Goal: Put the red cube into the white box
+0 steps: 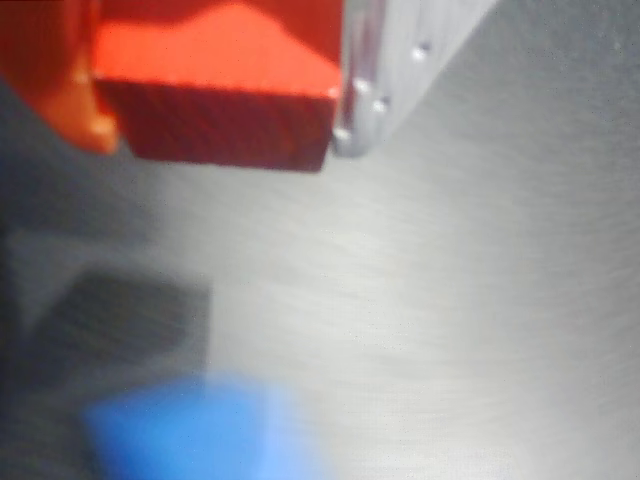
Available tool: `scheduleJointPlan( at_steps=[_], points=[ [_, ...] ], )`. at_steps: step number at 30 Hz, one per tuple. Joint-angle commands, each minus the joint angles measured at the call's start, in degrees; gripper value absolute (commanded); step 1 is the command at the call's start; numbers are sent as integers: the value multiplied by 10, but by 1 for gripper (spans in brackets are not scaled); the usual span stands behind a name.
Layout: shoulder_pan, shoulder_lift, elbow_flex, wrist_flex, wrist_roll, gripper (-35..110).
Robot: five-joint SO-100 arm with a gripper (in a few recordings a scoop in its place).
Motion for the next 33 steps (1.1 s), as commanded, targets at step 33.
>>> scheduleJointPlan(
  at_steps=[33],
  points=[
    [627,88,78,81,-361,21]
  ],
)
